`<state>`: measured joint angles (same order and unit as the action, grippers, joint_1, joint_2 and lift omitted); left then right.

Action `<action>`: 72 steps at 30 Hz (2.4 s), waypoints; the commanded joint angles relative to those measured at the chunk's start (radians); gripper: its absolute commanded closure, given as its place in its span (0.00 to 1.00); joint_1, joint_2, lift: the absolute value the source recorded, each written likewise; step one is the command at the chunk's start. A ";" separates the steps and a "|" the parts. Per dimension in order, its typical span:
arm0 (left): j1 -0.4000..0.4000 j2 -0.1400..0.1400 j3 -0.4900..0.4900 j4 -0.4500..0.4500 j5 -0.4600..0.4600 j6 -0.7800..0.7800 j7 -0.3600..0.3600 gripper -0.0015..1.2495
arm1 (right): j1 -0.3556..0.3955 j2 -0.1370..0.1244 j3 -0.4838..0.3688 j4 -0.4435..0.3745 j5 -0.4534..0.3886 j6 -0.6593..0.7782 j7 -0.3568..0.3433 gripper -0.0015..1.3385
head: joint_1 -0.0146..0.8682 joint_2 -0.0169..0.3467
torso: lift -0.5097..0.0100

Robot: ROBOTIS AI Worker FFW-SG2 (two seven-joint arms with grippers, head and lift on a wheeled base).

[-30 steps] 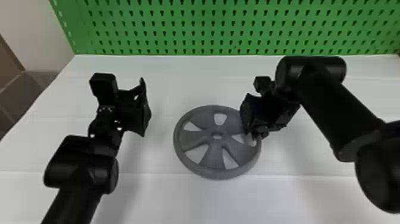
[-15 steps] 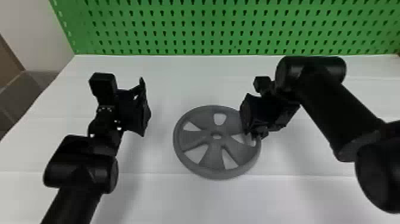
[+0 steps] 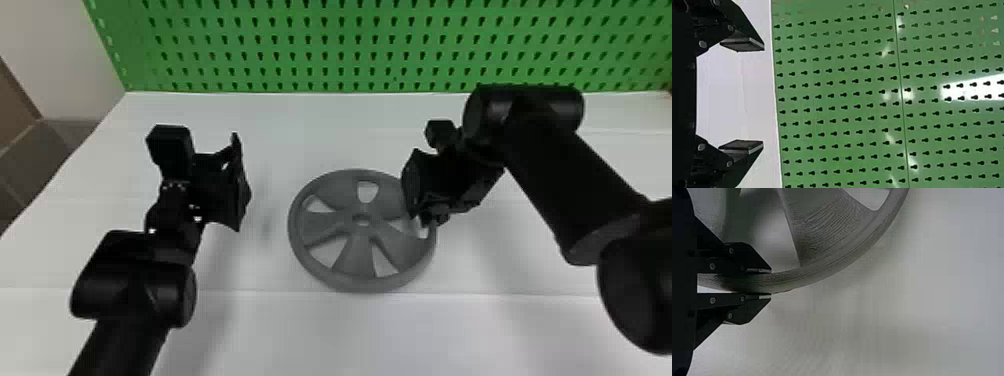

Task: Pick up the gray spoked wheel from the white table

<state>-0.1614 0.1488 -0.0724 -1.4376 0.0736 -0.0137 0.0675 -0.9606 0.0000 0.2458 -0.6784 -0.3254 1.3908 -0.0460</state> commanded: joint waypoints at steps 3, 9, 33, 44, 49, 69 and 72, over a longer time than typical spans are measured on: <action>0.006 0.000 0.005 -0.001 0.002 -0.002 -0.002 0.30 | 0.017 0.001 -0.051 -0.102 0.049 0.048 0.000 0.85 | 0.90 0.24 | 0.79; 0.017 0.000 0.014 -0.006 0.005 -0.009 0.000 0.30 | 0.082 0.001 -0.118 -0.286 0.074 0.025 0.000 0.85 | 0.90 0.24 | 0.79; 0.036 -0.002 0.040 -0.041 0.020 -0.009 0.000 0.31 | 0.318 0.001 -0.184 -0.794 0.081 -0.268 0.000 0.86 | 0.90 0.24 | 0.79; 0.036 -0.003 0.036 -0.058 0.037 -0.009 0.009 0.31 | 0.456 -0.015 -0.181 -0.897 0.062 -0.547 0.005 0.86 | 0.90 0.24 | 0.79; 0.039 -0.003 0.033 -0.072 0.043 -0.009 0.015 0.31 | 0.514 -0.035 -0.183 -0.912 0.048 -0.684 0.011 0.88 | 0.90 0.24 | 0.79; 0.052 -0.025 0.033 -0.081 0.078 -0.022 0.015 0.32 | 0.730 -0.043 -0.214 -0.911 0.206 -1.250 0.012 0.88 | 0.90 0.24 | 0.79; 0.056 -0.025 0.034 -0.083 0.092 -0.025 0.014 0.32 | 0.747 -0.048 -0.215 -0.895 0.215 -1.326 0.012 0.88 | 0.90 0.24 | 0.79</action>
<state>-0.1114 0.1252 -0.0405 -1.5186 0.1476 -0.0325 0.0828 -0.2414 -0.0423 0.0344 -1.5911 -0.1272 0.1697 -0.0338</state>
